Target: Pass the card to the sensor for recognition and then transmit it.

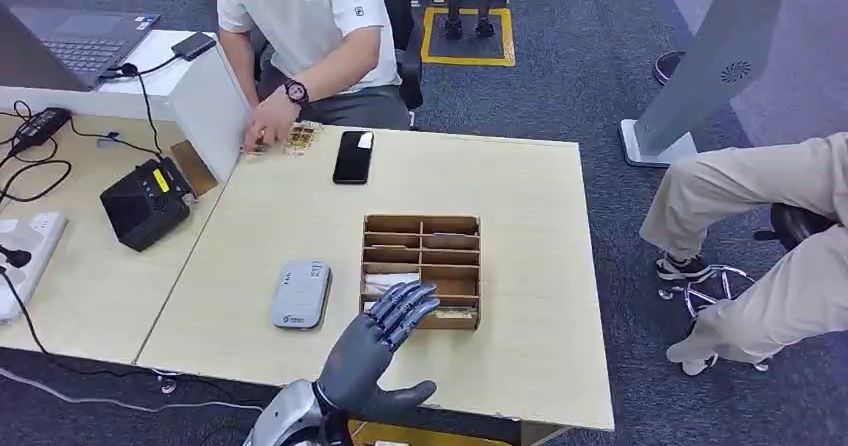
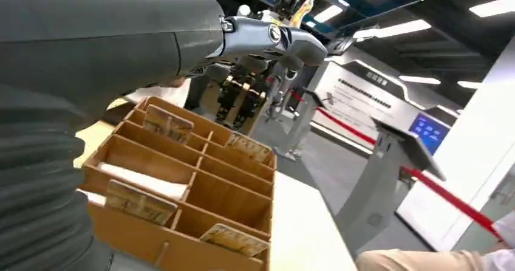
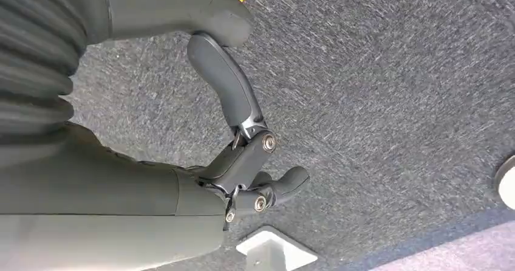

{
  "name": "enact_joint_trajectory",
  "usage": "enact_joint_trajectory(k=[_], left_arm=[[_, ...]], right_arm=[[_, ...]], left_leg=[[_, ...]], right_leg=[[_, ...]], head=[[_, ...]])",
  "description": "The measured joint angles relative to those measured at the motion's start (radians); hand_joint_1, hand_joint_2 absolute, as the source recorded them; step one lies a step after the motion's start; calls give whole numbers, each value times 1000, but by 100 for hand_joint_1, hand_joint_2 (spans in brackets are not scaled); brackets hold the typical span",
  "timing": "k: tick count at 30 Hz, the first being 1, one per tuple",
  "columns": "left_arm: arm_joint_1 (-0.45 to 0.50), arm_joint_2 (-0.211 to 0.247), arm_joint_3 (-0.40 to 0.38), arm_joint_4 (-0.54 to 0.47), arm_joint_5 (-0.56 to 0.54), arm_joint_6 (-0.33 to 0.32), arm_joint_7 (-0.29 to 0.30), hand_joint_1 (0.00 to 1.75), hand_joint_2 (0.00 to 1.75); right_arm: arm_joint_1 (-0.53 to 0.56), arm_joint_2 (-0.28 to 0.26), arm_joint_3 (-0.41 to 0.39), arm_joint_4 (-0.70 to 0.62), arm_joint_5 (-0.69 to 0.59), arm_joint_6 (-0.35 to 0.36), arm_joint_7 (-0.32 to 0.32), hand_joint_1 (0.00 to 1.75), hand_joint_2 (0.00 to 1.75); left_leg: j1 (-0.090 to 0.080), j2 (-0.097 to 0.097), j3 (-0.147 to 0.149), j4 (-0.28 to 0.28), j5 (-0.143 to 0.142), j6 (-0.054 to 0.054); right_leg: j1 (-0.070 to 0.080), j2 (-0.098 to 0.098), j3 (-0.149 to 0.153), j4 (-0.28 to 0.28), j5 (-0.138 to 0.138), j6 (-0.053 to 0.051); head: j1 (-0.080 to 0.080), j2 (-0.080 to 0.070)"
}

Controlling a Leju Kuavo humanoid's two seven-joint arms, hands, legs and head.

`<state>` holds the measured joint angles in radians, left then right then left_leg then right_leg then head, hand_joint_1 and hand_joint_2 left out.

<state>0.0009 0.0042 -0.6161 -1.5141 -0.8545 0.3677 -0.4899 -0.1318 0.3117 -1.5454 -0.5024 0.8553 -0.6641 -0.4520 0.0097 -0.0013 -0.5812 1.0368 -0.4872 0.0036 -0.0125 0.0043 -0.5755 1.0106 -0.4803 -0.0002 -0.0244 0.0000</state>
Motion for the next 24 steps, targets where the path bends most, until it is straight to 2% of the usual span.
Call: enact_joint_trajectory(k=[5, 8, 9, 18, 19, 20, 21, 22, 23, 24], left_arm=[[-8, -1, 0, 26, -8, 9, 13, 3, 175], [-10, -1, 0, 42, -24, 21, 37, 45, 175], [-12, -2, 0, 49, -29, 26, 44, 52, 175], [-31, -25, 0, 121, -100, 73, 117, 54, 175], [-34, -26, 0, 126, -101, 73, 118, 63, 175], [-35, -27, 0, 130, -102, 74, 118, 103, 175], [-37, -28, 0, 134, -103, 74, 118, 110, 175], [-39, -29, 0, 139, -112, 77, 123, 105, 175], [-40, -32, 0, 145, -129, 87, 135, 65, 175], [-41, -35, 0, 151, -147, 96, 150, 61, 175]], right_arm=[[0, 0, 0, 0, 2, 0, 2, 0, 175], [0, 0, 0, 0, 3, 0, 5, 0, 175], [0, 0, 0, 0, 3, 0, 7, 0, 175], [0, 0, 0, 0, 18, 0, 14, 0, 175], [0, 0, 0, 0, 18, 0, 14, 0, 175], [0, 0, 0, 0, 18, 0, 14, 0, 175], [0, 0, 0, 0, 18, 0, 14, 0, 175], [0, 0, 0, 0, 18, 0, 14, 0, 175], [0, 0, 0, 0, 18, 0, 14, 0, 175], [0, 0, 0, 0, 19, 0, 15, 0, 175]], left_leg=[[0, 0, 0, 0, 0, 0], [0, 0, 0, 0, 0, 0], [0, 0, 0, 0, 0, 0], [0, 0, 0, 0, 0, 0], [0, 0, 0, 0, 0, 0], [0, 0, 0, 0, 0, 0], [0, 0, 0, 0, 0, 0], [0, 0, 0, 0, 0, 0], [0, 0, 0, 0, 0, 0], [0, 0, 0, 0, 0, 0]], right_leg=[[0, 0, 0, 0, 0, 0], [0, 0, 0, 0, 0, 0], [0, 0, 0, 0, 0, 0], [0, 0, 0, 0, 0, 0], [0, 0, 0, 0, 0, 0], [0, 0, 0, 0, 0, 0], [0, 0, 0, 0, 0, 0], [0, 0, 0, 0, 0, 0], [0, 0, 0, 0, 0, 0], [0, 0, 0, 0, 0, 0]], head=[[0, 0], [0, 0], [0, 0], [0, 0], [0, 0], [0, 0], [0, 0], [0, 0], [0, 0], [0, 0]])
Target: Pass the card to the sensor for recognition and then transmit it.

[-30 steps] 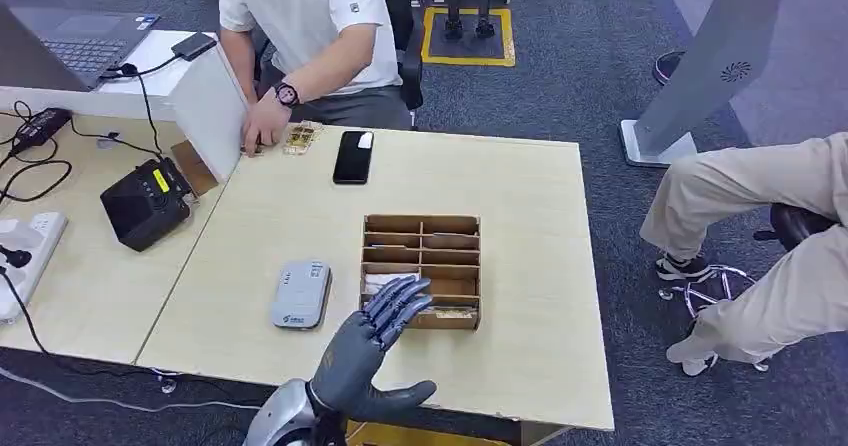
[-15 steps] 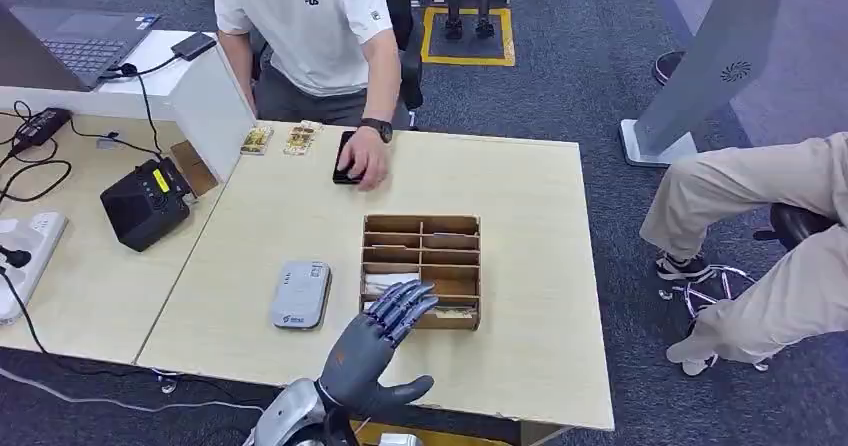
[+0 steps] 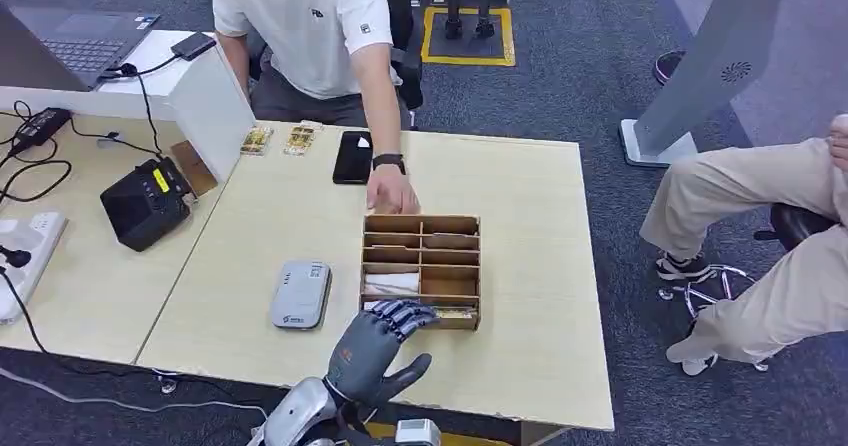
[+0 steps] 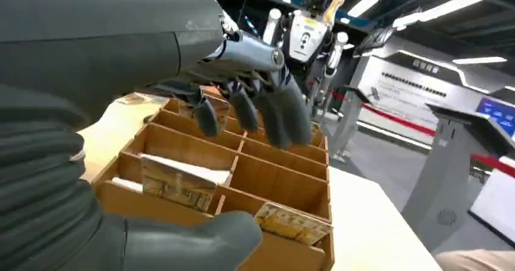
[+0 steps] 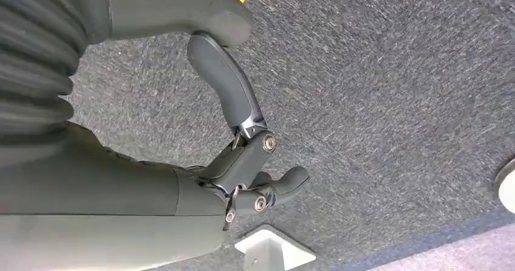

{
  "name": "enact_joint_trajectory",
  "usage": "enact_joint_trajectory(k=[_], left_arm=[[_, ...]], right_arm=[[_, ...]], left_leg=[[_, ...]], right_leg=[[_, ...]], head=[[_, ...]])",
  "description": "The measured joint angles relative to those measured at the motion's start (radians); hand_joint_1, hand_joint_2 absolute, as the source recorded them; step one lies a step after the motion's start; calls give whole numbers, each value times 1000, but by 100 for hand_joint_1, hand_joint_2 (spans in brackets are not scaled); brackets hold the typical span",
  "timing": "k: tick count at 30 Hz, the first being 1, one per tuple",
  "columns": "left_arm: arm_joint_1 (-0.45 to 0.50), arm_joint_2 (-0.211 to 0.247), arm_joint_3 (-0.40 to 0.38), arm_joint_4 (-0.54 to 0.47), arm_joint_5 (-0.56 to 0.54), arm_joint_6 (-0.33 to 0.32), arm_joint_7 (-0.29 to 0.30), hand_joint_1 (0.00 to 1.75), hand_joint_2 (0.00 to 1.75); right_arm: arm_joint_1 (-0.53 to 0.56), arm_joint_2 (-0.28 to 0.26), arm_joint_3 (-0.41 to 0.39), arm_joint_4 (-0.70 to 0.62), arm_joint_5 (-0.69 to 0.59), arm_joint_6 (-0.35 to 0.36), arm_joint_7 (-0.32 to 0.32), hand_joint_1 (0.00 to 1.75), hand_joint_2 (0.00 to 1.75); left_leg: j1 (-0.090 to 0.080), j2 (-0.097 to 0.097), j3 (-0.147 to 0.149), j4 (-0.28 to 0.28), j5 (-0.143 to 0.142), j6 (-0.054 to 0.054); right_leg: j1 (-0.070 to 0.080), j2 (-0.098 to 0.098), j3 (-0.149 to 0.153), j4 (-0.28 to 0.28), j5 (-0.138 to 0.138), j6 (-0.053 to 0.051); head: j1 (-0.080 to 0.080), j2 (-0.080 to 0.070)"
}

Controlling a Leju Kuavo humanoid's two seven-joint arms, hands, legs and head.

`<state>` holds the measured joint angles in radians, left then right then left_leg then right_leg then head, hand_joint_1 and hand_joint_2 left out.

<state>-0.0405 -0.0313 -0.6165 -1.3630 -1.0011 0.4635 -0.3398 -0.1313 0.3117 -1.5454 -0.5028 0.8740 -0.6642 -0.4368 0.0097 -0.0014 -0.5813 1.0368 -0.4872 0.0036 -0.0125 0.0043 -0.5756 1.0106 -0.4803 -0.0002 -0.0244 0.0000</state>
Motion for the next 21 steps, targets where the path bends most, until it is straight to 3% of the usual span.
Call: enact_joint_trajectory(k=[1, 3, 7, 10, 12, 16, 21], left_arm=[[-3, -2, 0, 8, -20, 10, 17, 65, 175], [-7, -10, 0, 28, -46, 27, 43, 31, 175], [-19, -31, 0, 72, -70, 66, 86, 37, 175], [-27, -48, 1, 99, -67, 90, 98, 12, 175], [-31, -59, 3, 121, -68, 113, 107, 5, 175], [-32, -93, 14, 150, -80, 171, 115, 7, 175], [-32, -120, 31, 169, -75, 217, 111, 21, 175]], right_arm=[[0, 0, 0, 0, 1, 0, 1, 0, 175], [0, 0, 0, 0, 1, 0, 2, 0, 175], [0, 0, 0, 0, 3, 0, 3, 0, 175], [0, 0, 0, 0, 3, 0, 3, 0, 175], [0, 0, 0, 0, 6, 0, 7, 0, 175], [0, 0, 0, 0, 18, 0, 17, 0, 175], [0, 0, 0, 0, 19, 0, 20, 0, 175]], left_leg=[[0, 0, 0, 0, 0, 0], [0, 0, 0, 0, 0, 0], [0, 0, 0, 0, 0, 0], [0, 0, 0, 0, 0, 0], [0, 0, 0, 0, 0, 0], [0, 0, 0, 0, 0, 0], [0, 0, 0, 0, 0, 0]], right_leg=[[0, 0, 0, 0, 0, 0], [0, 0, 0, 0, 0, 0], [0, 0, 0, 0, 0, 0], [0, 0, 0, 0, 0, 0], [0, 0, 0, 0, 0, 0], [0, 0, 0, 0, 0, 0], [0, 0, 0, 0, 0, 0]], head=[[0, 0], [0, 0], [0, 0], [0, 0], [0, 0], [0, 0], [0, 0]])
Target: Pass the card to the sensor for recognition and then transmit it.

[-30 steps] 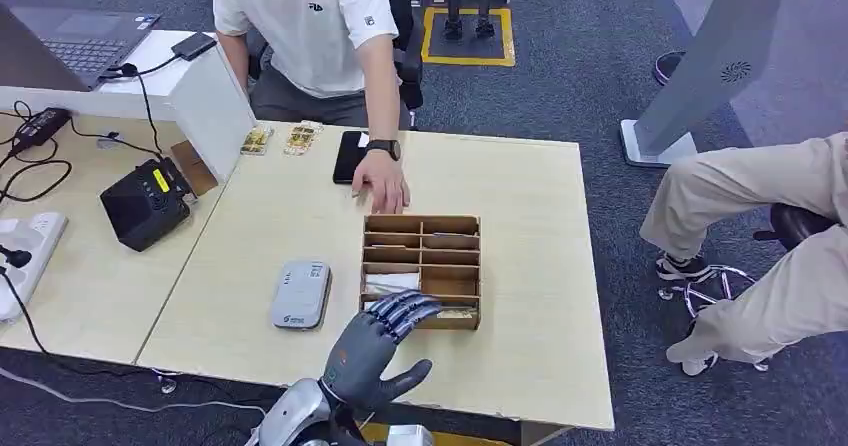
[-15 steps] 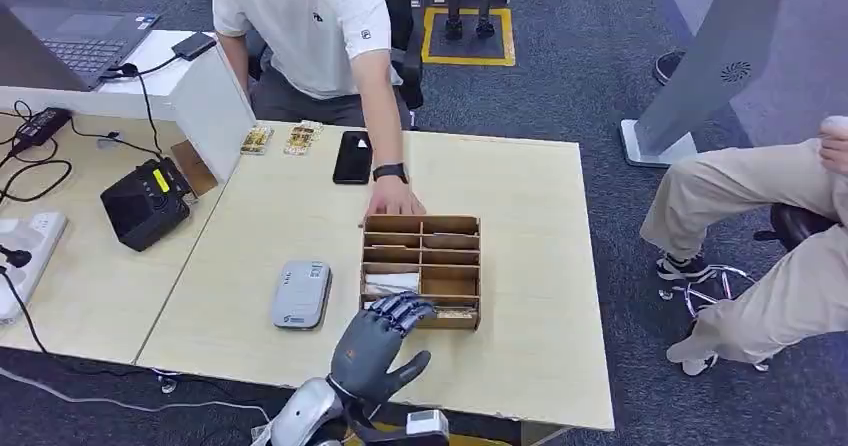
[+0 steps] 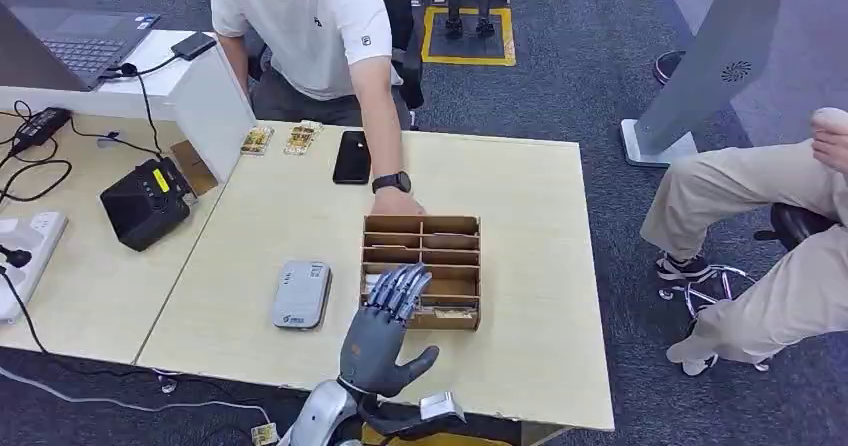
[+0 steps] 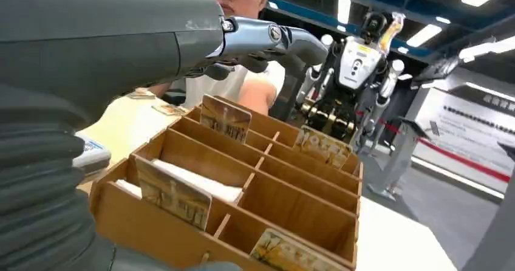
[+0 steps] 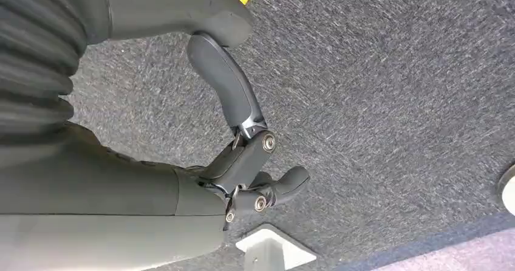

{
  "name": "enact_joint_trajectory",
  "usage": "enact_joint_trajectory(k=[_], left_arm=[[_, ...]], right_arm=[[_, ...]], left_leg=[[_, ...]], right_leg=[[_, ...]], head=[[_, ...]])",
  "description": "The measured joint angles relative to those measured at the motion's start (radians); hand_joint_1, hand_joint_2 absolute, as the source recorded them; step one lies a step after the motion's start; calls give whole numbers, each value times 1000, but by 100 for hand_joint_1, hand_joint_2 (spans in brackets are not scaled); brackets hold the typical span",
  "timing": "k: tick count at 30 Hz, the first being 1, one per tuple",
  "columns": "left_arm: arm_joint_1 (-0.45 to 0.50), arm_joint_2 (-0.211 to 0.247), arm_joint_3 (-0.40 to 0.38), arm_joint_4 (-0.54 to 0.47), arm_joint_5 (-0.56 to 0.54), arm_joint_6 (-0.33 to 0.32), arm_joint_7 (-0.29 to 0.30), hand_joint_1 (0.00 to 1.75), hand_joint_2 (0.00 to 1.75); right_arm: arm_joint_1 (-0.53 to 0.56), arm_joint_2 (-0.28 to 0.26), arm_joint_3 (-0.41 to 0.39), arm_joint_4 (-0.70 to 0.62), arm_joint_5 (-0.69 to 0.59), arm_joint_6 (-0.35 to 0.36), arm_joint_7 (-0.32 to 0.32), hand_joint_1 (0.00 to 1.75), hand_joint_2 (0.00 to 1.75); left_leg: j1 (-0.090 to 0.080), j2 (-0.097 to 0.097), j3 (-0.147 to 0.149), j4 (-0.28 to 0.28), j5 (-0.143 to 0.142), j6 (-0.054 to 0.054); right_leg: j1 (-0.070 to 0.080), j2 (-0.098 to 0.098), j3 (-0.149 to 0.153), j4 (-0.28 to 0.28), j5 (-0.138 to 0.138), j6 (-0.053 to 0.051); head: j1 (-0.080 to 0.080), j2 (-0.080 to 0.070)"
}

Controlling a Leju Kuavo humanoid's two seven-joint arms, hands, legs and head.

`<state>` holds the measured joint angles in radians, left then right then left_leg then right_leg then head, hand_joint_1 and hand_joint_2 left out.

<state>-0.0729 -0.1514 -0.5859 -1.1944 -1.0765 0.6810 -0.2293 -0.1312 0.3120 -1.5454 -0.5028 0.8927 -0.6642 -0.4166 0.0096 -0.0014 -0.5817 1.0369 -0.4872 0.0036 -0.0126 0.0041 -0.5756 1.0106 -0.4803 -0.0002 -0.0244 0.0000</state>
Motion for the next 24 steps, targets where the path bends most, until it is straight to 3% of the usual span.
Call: enact_joint_trajectory(k=[12, 24], left_arm=[[4, -81, 163, 0, -95, 9, -86, 19, 175], [16, -91, 230, 0, -188, 10, -83, 5, 175]], right_arm=[[0, 1, 0, -2, 15, 0, 14, 0, 175], [0, 1, 0, 0, 37, 0, 13, 0, 175]], left_leg=[[0, 0, 0, 0, 0, 0], [0, 0, 0, 0, 0, 0]], right_leg=[[0, 0, 0, 0, 0, 0], [0, 0, 0, 0, 0, 0]], head=[[0, 0], [0, 0]])
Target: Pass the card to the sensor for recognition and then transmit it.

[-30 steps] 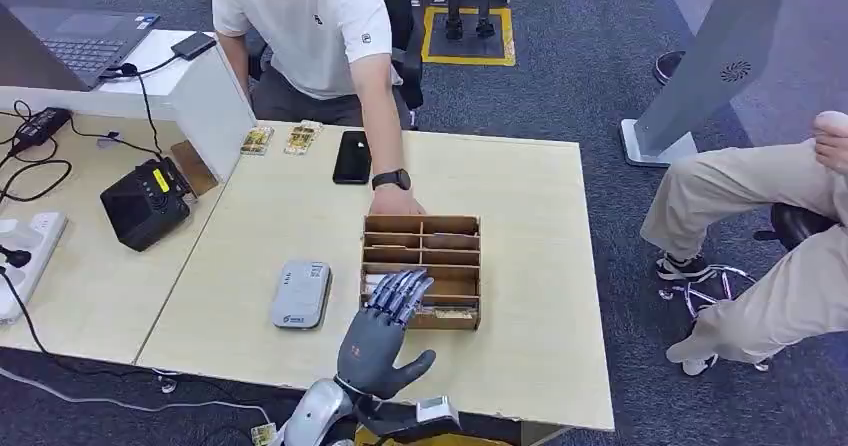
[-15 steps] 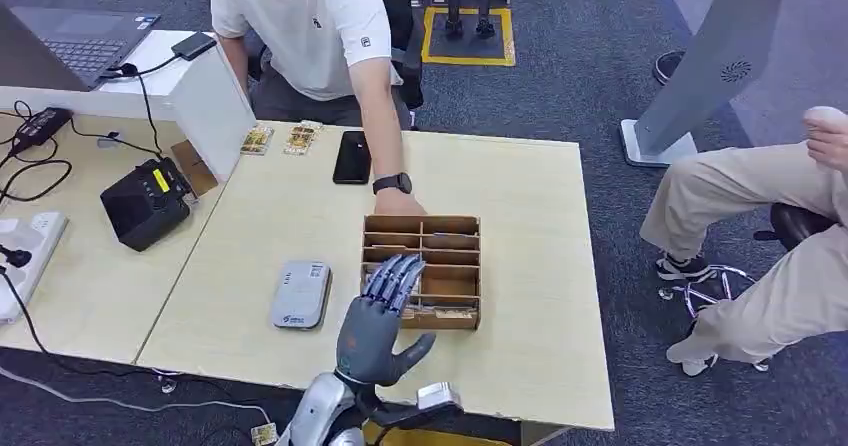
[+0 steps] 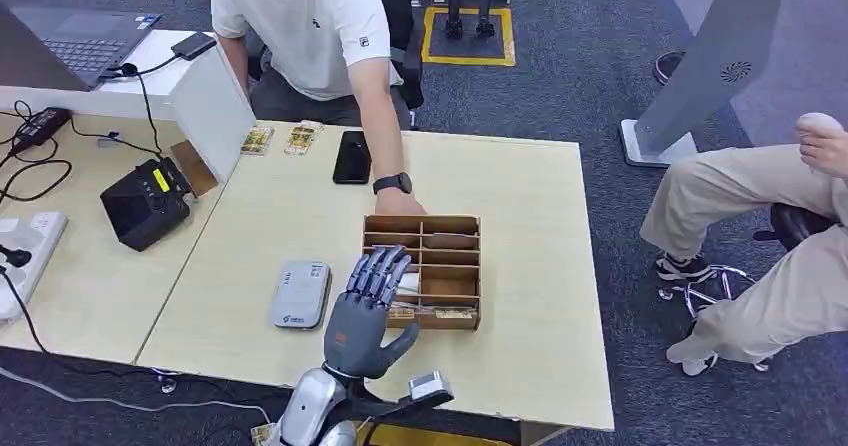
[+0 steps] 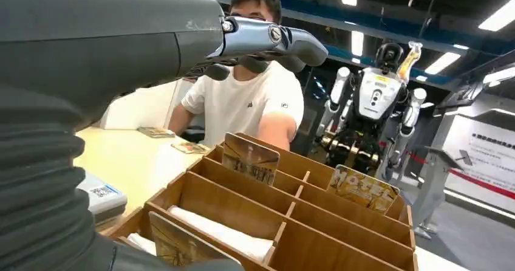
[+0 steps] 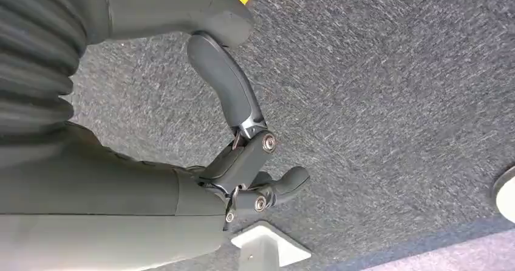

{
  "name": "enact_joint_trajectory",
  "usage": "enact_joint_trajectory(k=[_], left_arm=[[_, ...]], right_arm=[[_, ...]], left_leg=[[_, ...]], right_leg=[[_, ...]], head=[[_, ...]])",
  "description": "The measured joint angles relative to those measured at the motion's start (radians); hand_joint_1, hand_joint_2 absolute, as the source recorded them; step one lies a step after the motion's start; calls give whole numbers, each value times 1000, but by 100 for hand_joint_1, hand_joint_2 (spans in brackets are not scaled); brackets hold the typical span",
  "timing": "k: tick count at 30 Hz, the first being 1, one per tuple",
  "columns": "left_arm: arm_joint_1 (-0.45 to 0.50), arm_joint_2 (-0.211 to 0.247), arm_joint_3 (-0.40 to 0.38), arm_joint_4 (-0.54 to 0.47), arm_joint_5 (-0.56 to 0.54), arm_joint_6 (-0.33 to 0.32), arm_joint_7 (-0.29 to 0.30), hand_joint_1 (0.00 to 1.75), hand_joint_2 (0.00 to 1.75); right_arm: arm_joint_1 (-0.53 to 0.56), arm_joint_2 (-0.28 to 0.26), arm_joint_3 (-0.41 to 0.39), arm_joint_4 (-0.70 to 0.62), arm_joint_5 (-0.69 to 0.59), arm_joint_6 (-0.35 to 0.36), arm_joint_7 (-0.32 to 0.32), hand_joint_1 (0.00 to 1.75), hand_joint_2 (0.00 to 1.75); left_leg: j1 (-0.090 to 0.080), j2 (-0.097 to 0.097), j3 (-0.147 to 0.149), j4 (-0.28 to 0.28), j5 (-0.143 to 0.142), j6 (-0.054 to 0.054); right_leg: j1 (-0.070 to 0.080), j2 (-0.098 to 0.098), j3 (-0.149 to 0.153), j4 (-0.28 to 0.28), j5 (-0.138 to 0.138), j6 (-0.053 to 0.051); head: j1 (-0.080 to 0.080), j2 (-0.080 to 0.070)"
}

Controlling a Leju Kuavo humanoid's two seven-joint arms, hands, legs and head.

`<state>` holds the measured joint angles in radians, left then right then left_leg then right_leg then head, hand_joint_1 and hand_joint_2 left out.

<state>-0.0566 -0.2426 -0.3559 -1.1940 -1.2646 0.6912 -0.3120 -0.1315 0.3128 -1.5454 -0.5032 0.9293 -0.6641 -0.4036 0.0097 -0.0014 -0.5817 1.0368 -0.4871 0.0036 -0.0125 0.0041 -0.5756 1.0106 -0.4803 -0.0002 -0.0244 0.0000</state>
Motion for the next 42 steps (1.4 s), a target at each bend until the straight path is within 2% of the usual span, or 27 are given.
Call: enact_joint_trajectory(k=[4, 15, 18, 23, 33, 42], left_arm=[[1, 0, 5, 5, -3, 0, -3, 0, 175], [1, -1, 10, 9, -12, 0, 0, 2, 175], [1, -1, 10, 9, -34, 0, 28, 2, 175], [2, -1, 14, 9, -43, 0, 37, 2, 175], [0, -1, 16, 22, -122, 0, 120, 0, 175], [-3, -1, 26, 43, -156, 0, 171, 0, 175]], right_arm=[[0, 0, 0, 1, 1, 0, -2, 0, 175], [0, -1, 0, 2, 1, 0, -6, 0, 175], [0, -1, 0, 3, 1, 0, -13, 0, 175], [0, -2, 0, 6, 1, 0, -15, 0, 175], [-1, -2, 0, 10, 0, 0, -16, 0, 175], [-1, -2, 0, 11, 3, 0, -13, 0, 175]], left_leg=[[0, 0, 0, 0, 0, 0], [0, 0, 0, 0, 0, 0], [0, 0, 0, 0, 0, 0], [0, 0, 0, 0, 0, 0], [0, 0, 0, 0, 0, 0], [0, 0, 0, 0, 0, 0]], right_leg=[[0, 0, 0, 0, 0, 0], [0, 0, 0, 0, 0, 0], [0, 0, 0, 0, 0, 0], [0, 0, 0, 0, 0, 0], [0, 0, 0, 0, 0, 0], [0, 0, 0, 0, 0, 0]], head=[[0, 0], [0, 0], [0, 0], [0, 0], [0, 0], [0, 0]])
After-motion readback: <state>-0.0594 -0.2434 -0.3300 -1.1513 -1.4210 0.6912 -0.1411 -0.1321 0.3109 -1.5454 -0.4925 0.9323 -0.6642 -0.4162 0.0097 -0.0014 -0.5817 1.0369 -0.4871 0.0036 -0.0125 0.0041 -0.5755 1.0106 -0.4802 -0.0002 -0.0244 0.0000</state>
